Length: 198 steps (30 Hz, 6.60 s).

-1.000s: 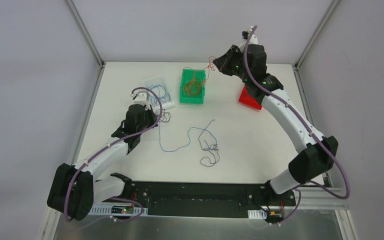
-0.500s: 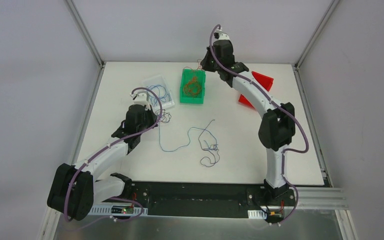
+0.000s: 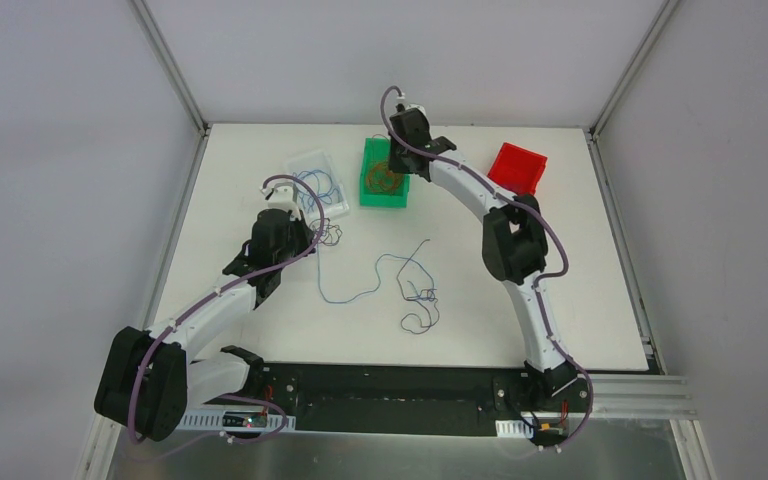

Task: Untangle the cables

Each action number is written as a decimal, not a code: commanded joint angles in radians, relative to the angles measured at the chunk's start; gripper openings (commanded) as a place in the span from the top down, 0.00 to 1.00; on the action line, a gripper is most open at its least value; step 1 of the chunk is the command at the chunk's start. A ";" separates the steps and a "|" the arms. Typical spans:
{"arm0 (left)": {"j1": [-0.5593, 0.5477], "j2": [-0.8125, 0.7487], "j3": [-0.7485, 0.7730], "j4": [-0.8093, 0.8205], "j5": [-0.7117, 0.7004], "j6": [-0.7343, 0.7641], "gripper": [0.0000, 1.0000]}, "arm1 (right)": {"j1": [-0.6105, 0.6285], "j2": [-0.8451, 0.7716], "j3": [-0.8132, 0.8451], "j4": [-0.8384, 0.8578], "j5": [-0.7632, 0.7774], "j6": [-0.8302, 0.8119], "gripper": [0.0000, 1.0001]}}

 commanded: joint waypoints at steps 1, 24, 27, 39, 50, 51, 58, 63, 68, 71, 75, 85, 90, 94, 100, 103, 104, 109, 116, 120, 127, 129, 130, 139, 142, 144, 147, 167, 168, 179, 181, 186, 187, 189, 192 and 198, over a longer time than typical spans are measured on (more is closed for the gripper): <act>-0.002 -0.005 -0.001 0.029 -0.009 -0.001 1.00 | -0.004 0.016 0.045 -0.087 -0.010 0.021 1.00; -0.004 0.148 0.017 0.355 0.647 -0.026 1.00 | 0.027 -0.884 -1.040 0.476 -0.514 -0.052 0.06; -0.008 0.180 0.031 0.380 0.703 -0.052 1.00 | 0.036 -0.984 -1.209 0.596 -0.610 -0.061 0.03; -0.022 0.185 0.036 0.411 0.766 -0.067 1.00 | 0.165 -0.907 -1.291 0.747 -0.524 -0.075 0.03; -0.022 0.176 0.031 0.408 0.761 -0.064 1.00 | 0.208 -0.862 -1.312 0.788 -0.462 -0.098 0.21; -0.022 0.175 0.031 0.408 0.761 -0.064 1.00 | 0.210 -0.861 -1.314 0.787 -0.458 -0.098 0.23; -0.022 0.180 0.032 0.414 0.768 -0.069 1.00 | 0.215 -0.856 -1.328 0.798 -0.428 -0.089 0.33; -0.027 0.187 0.033 0.420 0.771 -0.073 1.00 | 0.215 -0.859 -1.330 0.809 -0.424 -0.074 0.29; -0.027 0.188 0.032 0.421 0.768 -0.073 1.00 | 0.215 -0.881 -1.378 0.905 -0.434 0.009 0.06; -0.027 0.189 0.034 0.421 0.768 -0.076 1.00 | 0.214 -0.908 -1.461 1.034 -0.409 0.094 0.02; -0.028 0.191 0.034 0.421 0.768 -0.080 1.00 | 0.215 -0.912 -1.559 1.228 -0.354 0.225 0.01; -0.030 0.200 0.037 0.425 0.775 -0.082 1.00 | 0.220 -0.796 -1.581 1.483 -0.353 0.398 0.01; -0.030 0.205 0.043 0.407 0.759 -0.074 1.00 | 0.231 -0.780 -1.566 1.493 -0.372 0.420 0.04; -0.031 0.204 0.050 0.365 0.724 -0.058 1.00 | 0.245 -0.785 -1.567 1.488 -0.349 0.419 0.07; -0.051 0.197 0.070 0.279 0.648 -0.017 1.00 | 0.271 -0.798 -1.547 1.412 -0.287 0.391 0.10; -0.065 0.200 0.076 0.265 0.632 -0.003 1.00 | 0.280 -0.790 -1.511 1.346 -0.247 0.401 0.17; -0.068 0.201 0.078 0.262 0.632 -0.001 1.00 | 0.283 -0.788 -1.503 1.328 -0.224 0.412 0.21; -0.073 0.200 0.079 0.255 0.627 0.002 1.00 | 0.294 -0.794 -1.469 1.221 -0.112 0.426 0.38; -0.075 0.195 0.077 0.255 0.629 0.005 1.00 | 0.296 -0.803 -1.449 1.147 -0.062 0.437 0.93; -0.075 0.170 0.062 0.264 0.617 0.002 0.74 | 0.296 -0.822 -1.452 1.127 -0.055 0.430 1.00; -0.075 0.091 0.002 0.310 0.561 0.004 0.33 | 0.286 -0.924 -1.461 1.030 -0.047 0.419 1.00; -0.075 0.064 -0.023 0.334 0.539 0.003 0.25 | 0.271 -0.955 -1.449 0.990 -0.074 0.414 1.00; -0.075 0.050 -0.034 0.351 0.528 0.001 0.23 | 0.262 -0.971 -1.439 0.966 -0.093 0.413 1.00; -0.075 -0.070 -0.151 0.502 0.480 0.010 0.06 | 0.166 -1.105 -1.335 0.664 -0.125 0.444 1.00; -0.075 -0.057 -0.153 0.517 0.478 0.010 0.01 | 0.136 -1.141 -1.315 0.617 -0.154 0.467 1.00; -0.075 -0.035 -0.155 0.551 0.495 0.005 0.01 | 0.122 -1.160 -1.300 0.583 -0.161 0.487 1.00; -0.075 0.015 -0.189 0.702 0.516 0.000 0.03 | 0.099 -1.184 -1.281 0.560 -0.168 0.544 1.00; -0.098 0.254 -0.120 0.887 0.695 -0.025 0.08 | 0.069 -1.173 -1.182 0.560 -0.356 0.711 1.00; -0.102 0.261 -0.110 0.876 0.709 -0.022 0.10 | 0.069 -1.168 -1.184 0.566 -0.368 0.717 1.00; -0.122 0.300 -0.034 0.749 0.776 0.003 0.56 | 0.078 -1.166 -1.188 0.576 -0.390 0.735 1.00; -0.122 0.302 -0.011 0.719 0.805 0.004 1.00 | 0.079 -1.163 -1.190 0.576 -0.394 0.736 1.00; -0.124 0.287 0.009 0.649 0.816 0.013 1.00 | 0.079 -1.160 -1.201 0.558 -0.369 0.727 1.00; -0.125 0.281 0.007 0.649 0.815 0.014 1.00 | 0.081 -1.155 -1.204 0.558 -0.364 0.731 1.00; -0.128 0.276 0.005 0.649 0.815 0.016 1.00 | 0.092 -1.128 -1.209 0.576 -0.369 0.736 1.00; -0.133 0.271 0.004 0.649 0.815 0.021 1.00 | 0.119 -1.079 -1.204 0.580 -0.362 0.736 1.00; -0.136 0.256 -0.004 0.647 0.818 0.035 1.00 | 0.143 -1.007 -1.215 0.606 -0.348 0.736 1.00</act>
